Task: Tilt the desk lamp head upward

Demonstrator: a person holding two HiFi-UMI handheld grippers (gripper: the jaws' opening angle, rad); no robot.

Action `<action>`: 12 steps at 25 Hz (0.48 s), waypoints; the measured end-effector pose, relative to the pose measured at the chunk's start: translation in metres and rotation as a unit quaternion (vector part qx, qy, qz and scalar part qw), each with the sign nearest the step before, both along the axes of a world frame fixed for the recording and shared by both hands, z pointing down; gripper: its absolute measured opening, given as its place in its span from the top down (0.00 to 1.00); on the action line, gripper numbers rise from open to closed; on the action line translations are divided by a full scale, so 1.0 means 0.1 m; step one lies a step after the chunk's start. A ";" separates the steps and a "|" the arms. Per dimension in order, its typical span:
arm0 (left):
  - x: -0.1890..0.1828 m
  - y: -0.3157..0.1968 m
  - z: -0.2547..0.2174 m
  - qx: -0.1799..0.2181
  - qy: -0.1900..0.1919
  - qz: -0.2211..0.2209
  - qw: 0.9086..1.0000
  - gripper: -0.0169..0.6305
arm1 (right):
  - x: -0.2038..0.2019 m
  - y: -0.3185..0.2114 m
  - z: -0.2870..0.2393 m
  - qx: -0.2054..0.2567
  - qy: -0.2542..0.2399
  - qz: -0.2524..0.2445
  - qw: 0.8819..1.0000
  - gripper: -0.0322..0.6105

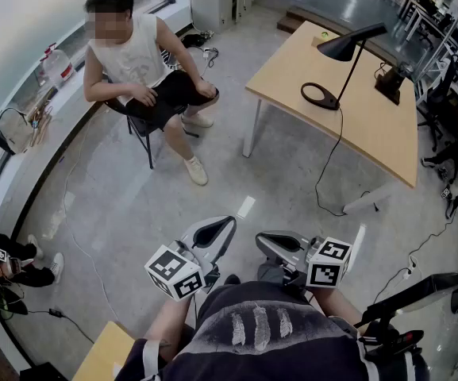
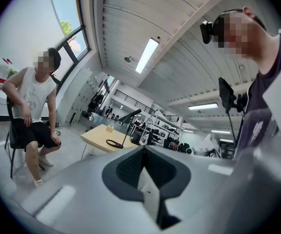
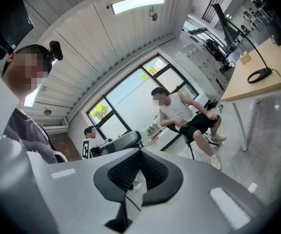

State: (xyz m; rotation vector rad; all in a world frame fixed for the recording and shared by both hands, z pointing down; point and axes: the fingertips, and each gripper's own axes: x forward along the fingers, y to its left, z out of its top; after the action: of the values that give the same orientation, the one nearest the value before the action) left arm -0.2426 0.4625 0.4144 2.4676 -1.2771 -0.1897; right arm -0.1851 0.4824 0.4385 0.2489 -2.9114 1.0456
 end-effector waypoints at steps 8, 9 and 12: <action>0.72 -0.81 -0.04 -0.016 -0.022 0.017 0.999 0.97 | 0.64 -0.82 -0.04 -0.016 -0.030 0.020 0.999 0.95; 0.83 -0.93 -0.05 -0.016 -0.025 0.020 0.999 0.97 | 0.74 -0.93 -0.04 -0.018 -0.035 0.025 0.999 0.95; 1.13 -1.25 -0.10 -0.019 -0.030 0.026 0.999 0.97 | 1.03 -1.22 -0.04 -0.025 -0.044 0.029 0.998 0.95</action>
State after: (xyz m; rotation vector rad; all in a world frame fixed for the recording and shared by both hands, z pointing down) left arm -0.1295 0.3374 0.4047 2.4886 -1.2261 -0.0789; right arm -0.0823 0.3601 0.4342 0.2956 -2.9677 1.1650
